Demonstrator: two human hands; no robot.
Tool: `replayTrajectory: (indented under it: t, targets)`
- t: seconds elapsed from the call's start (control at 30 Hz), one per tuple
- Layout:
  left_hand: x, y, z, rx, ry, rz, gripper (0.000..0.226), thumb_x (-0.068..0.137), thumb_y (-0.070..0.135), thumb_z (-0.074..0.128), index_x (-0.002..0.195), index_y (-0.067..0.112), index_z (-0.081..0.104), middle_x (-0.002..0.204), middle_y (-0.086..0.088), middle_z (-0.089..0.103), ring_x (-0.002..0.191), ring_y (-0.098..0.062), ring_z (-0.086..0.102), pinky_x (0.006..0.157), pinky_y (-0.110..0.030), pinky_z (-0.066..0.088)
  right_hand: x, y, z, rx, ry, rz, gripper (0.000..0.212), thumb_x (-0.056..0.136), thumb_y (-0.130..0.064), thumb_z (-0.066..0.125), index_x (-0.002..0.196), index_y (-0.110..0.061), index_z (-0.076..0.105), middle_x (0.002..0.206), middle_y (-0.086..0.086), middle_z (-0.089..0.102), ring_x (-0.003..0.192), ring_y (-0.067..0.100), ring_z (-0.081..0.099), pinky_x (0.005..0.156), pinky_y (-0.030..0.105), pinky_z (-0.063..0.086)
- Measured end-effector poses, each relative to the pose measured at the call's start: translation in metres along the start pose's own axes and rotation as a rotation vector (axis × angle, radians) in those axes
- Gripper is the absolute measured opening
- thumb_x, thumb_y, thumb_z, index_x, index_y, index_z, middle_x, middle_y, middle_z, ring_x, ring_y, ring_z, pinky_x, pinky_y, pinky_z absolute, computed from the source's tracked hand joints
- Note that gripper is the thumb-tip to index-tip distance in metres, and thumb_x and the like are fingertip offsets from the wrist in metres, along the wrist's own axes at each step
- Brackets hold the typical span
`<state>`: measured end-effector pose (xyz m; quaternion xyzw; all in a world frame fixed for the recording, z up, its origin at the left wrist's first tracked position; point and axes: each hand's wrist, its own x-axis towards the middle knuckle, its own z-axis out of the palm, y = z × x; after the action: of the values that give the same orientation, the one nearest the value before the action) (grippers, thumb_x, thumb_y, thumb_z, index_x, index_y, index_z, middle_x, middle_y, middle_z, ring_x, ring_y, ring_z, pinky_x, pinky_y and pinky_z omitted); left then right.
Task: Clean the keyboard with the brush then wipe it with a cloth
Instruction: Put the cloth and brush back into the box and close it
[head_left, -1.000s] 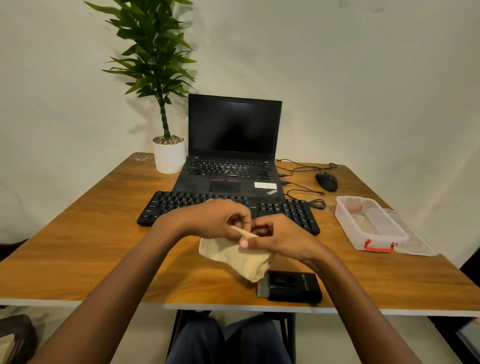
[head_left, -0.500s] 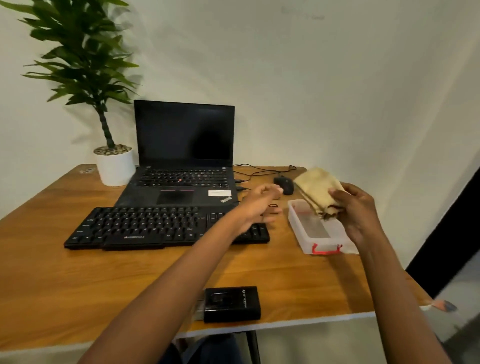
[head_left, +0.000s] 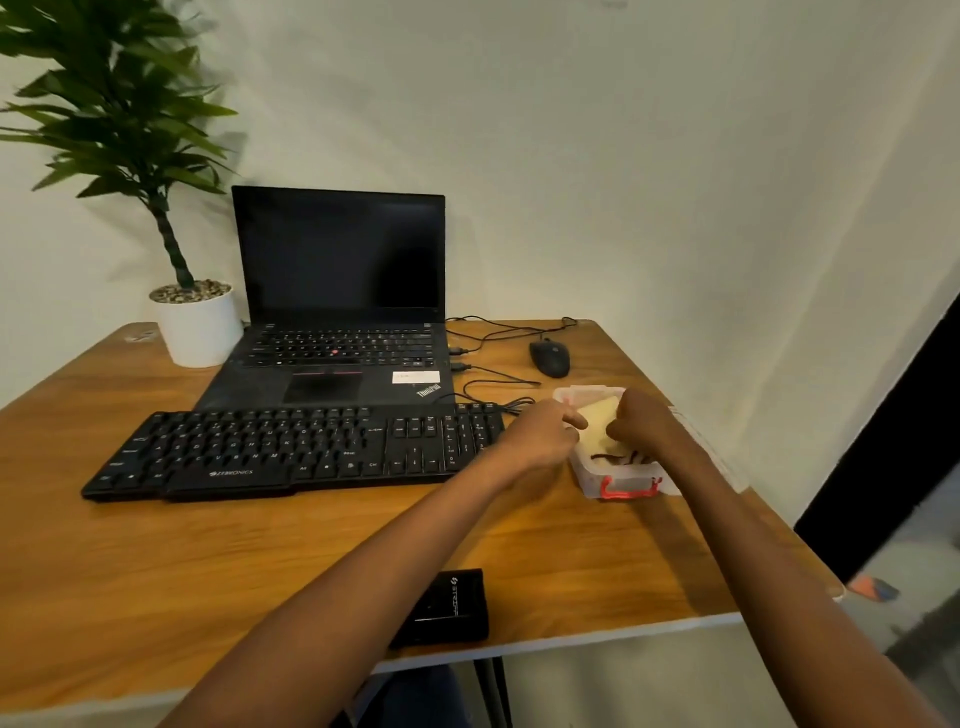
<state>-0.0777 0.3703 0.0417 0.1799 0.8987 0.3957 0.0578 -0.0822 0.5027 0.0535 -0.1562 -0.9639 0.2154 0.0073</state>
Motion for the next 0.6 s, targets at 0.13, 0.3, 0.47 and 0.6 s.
replayTrajectory:
  t: [0.13, 0.3, 0.47, 0.6]
  targets:
    - [-0.004, -0.002, -0.004, -0.004, -0.042, 0.02, 0.036, 0.093, 0.002, 0.045, 0.124, 0.01, 0.06, 0.143, -0.008, 0.045, 0.135, -0.022, 0.036, 0.107, -0.034, 0.032, -0.009, -0.004, -0.003, -0.339, 0.153, -0.084, 0.033, 0.085, -0.016, 0.064, 0.117, -0.01, 0.058, 0.114, 0.009, 0.063, 0.098, 0.022, 0.062, 0.083, 0.028, 0.05]
    - [-0.023, -0.013, -0.023, -0.002, -0.11, 0.069, 0.034, 0.093, 0.006, 0.05, 0.126, 0.01, 0.057, 0.142, -0.005, 0.046, 0.132, -0.019, 0.038, 0.104, -0.029, 0.031, -0.011, -0.006, -0.002, -0.354, -0.08, -0.214, 0.035, 0.088, -0.015, 0.06, 0.123, -0.012, 0.057, 0.118, 0.009, 0.059, 0.105, 0.021, 0.058, 0.093, 0.03, 0.047]
    - [-0.055, -0.04, -0.061, 0.05, -0.227, 0.069, 0.032, 0.096, 0.018, 0.05, 0.127, 0.011, 0.056, 0.134, -0.004, 0.052, 0.121, -0.016, 0.048, 0.1, -0.027, 0.036, -0.025, -0.012, -0.009, -0.23, -0.073, -0.283, 0.04, 0.086, -0.01, 0.061, 0.125, -0.016, 0.056, 0.131, 0.008, 0.056, 0.114, 0.022, 0.055, 0.094, 0.032, 0.045]
    - [-0.089, -0.074, -0.085, -0.026, -0.229, 0.011, 0.03, 0.096, 0.018, 0.05, 0.126, 0.013, 0.056, 0.109, 0.006, 0.058, 0.086, -0.001, 0.056, 0.072, -0.01, 0.045, -0.093, -0.043, 0.0, 0.158, -0.12, -0.612, 0.03, 0.088, -0.014, 0.06, 0.117, -0.016, 0.061, 0.122, 0.002, 0.06, 0.097, 0.006, 0.056, 0.081, 0.015, 0.043]
